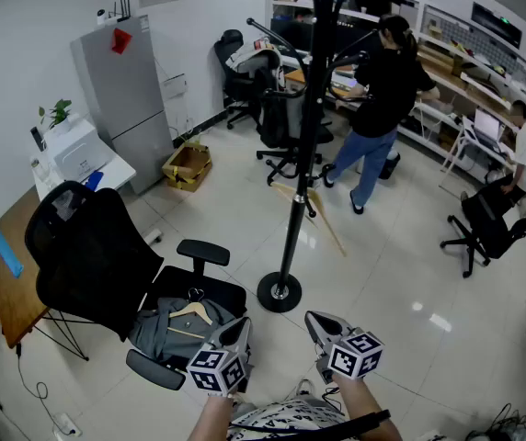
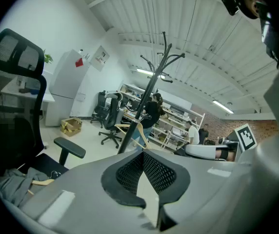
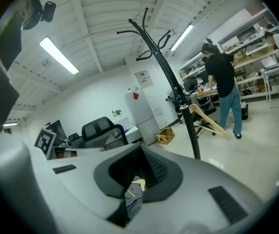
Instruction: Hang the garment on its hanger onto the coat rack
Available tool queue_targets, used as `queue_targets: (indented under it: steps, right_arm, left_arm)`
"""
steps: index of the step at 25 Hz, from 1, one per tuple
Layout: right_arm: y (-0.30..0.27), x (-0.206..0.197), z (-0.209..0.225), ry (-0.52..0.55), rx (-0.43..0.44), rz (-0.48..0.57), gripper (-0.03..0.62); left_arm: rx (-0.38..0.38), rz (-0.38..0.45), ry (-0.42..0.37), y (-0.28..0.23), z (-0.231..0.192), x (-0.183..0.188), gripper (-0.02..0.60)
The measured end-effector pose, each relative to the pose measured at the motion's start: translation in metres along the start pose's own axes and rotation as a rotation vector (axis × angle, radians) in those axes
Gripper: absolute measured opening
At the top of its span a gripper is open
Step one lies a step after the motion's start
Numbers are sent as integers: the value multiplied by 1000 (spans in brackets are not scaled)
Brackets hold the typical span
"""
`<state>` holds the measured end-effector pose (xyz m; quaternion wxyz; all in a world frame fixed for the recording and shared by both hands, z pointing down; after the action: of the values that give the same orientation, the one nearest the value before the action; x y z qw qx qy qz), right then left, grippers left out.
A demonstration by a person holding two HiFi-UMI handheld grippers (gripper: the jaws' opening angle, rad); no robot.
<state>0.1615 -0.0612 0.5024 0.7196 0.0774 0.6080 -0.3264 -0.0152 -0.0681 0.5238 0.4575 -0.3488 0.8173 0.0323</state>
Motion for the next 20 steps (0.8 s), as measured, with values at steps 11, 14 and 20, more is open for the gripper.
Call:
queue_targets:
  steps: [11,14,20]
  right_arm:
    - [-37,-17,-17,27,52,-39,13]
    - [-61,-37,-32,40,119,-98,15]
    - [-112,-99,-68,94,236,-266,128]
  left_arm:
    - [62,-1,50,17,-33,-9,-14]
    - [105,-8,79,31,-53,-18,-14]
    - [205,-36,151,70,-97,-41,-14]
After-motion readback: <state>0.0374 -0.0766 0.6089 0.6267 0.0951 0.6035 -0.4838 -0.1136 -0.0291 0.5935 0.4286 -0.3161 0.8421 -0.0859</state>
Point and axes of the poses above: the fingertips, and each gripper's own axes: y backward along the fingers, z to its right, x out of its top, the point moved 3 cm from there along y, backward along the fingers, and after that the axes turned 9 degrees about y, right-handed, at the moved point
